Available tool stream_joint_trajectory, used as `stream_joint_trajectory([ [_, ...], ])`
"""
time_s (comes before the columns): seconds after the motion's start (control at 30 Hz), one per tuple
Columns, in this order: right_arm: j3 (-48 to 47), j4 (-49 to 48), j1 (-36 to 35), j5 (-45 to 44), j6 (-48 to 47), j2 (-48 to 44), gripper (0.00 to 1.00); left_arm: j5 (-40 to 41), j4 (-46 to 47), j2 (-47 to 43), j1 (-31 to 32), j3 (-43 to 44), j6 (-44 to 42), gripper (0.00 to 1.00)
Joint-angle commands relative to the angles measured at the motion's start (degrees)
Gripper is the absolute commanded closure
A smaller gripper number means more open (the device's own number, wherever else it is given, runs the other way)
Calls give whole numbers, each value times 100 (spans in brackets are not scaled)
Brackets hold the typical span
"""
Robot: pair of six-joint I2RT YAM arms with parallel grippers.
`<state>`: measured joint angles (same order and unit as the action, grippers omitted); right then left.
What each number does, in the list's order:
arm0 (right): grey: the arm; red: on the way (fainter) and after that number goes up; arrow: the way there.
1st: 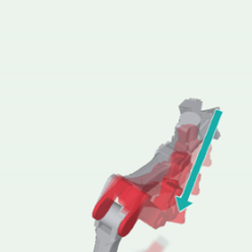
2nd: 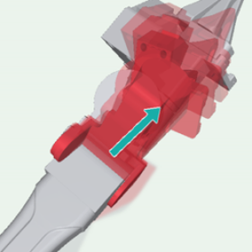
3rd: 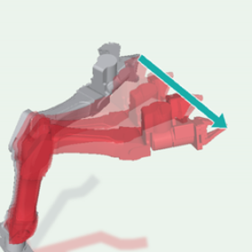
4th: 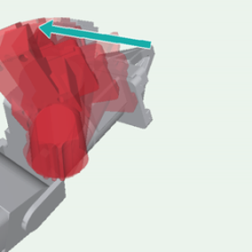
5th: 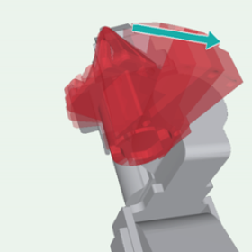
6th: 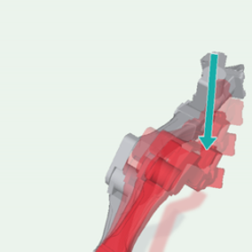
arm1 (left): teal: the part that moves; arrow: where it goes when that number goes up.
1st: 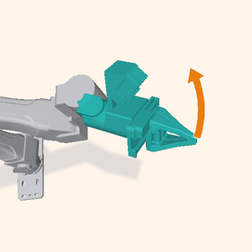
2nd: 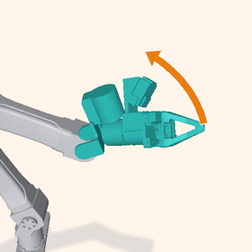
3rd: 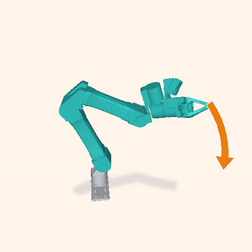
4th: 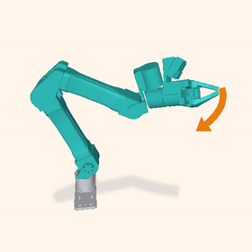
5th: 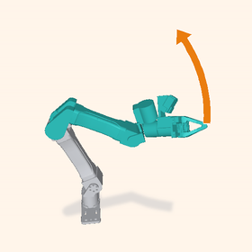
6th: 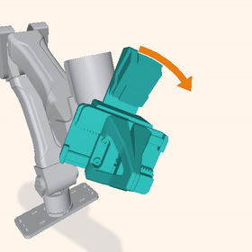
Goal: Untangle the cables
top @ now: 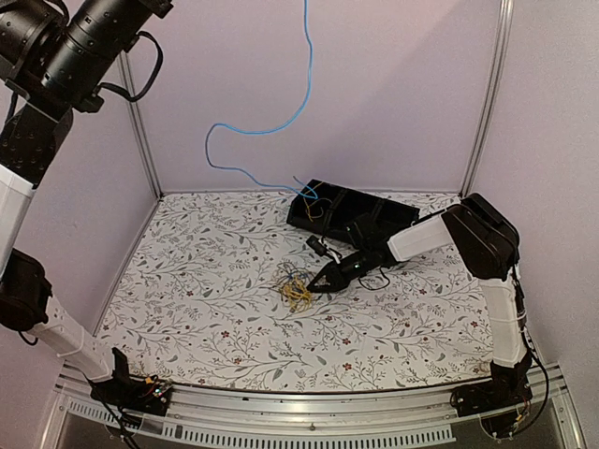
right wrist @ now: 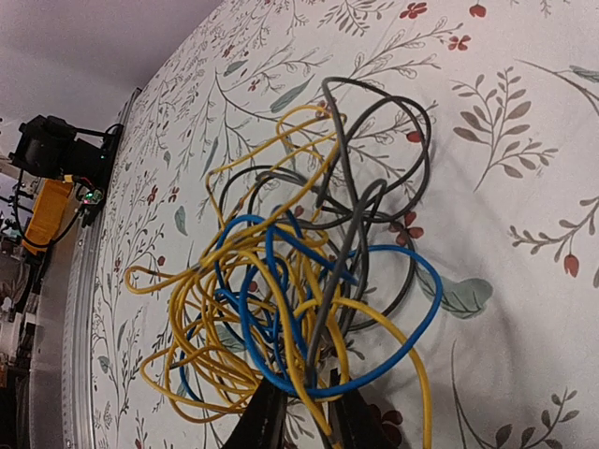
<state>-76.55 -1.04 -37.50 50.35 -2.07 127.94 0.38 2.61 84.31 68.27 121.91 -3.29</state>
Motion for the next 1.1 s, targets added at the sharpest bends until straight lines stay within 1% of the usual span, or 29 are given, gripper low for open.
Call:
stream_joint_trajectory([
  [0.0, -144, 103, -32, -129, 16, 120, 80, 495, -248, 232, 397, 187, -1071, 100],
  [0.07, -143, 243, -30, -98, -61, 141, 79, 684, -72, 273, 570, 442, -1585, 100],
  [0.17, -77, 336, -32, 148, -200, 24, 74, 1000, 38, 343, 598, 570, -1897, 100],
  [0.27, 30, 537, -34, 188, -554, -497, 67, 1282, 240, 267, 594, 98, -2119, 100],
  [0.3, 54, 660, -37, 155, -718, -682, 63, 1386, 361, 212, 595, -145, -2172, 100],
  [0.47, 164, 1285, -30, 101, -1613, -1973, 48, 1748, 919, -89, 583, -1339, -2260, 100],
  [0.53, 129, 1603, -30, 131, -1901, -2356, 44, 1836, 1079, -167, 578, -1694, -2154, 100],
  [0.6, -118, 2125, -30, 132, -2200, -2656, 41, 1848, 1227, -202, 557, -2022, -2025, 100],
  [0.7, -381, 2672, -21, 144, -2503, -2807, 36, 1864, 1325, -152, 477, -2302, -1818, 100],
  [0.77, -533, 3019, -21, 145, -2690, -2859, 28, 1873, 1351, -101, 387, -2465, -1644, 100],
  [0.83, -744, 3502, -9, 101, -2932, -2834, 24, 1899, 1337, -53, 257, -2610, -1380, 100],
  [0.93, -739, 3749, 211, 181, -3169, -2871, 23, 1881, 1252, -53, 2, -2802, -833, 100],
  [1.07, -615, 3783, 561, 810, -3254, -3137, 23, 1689, 1164, -128, -335, -3061, -119, 100],
])
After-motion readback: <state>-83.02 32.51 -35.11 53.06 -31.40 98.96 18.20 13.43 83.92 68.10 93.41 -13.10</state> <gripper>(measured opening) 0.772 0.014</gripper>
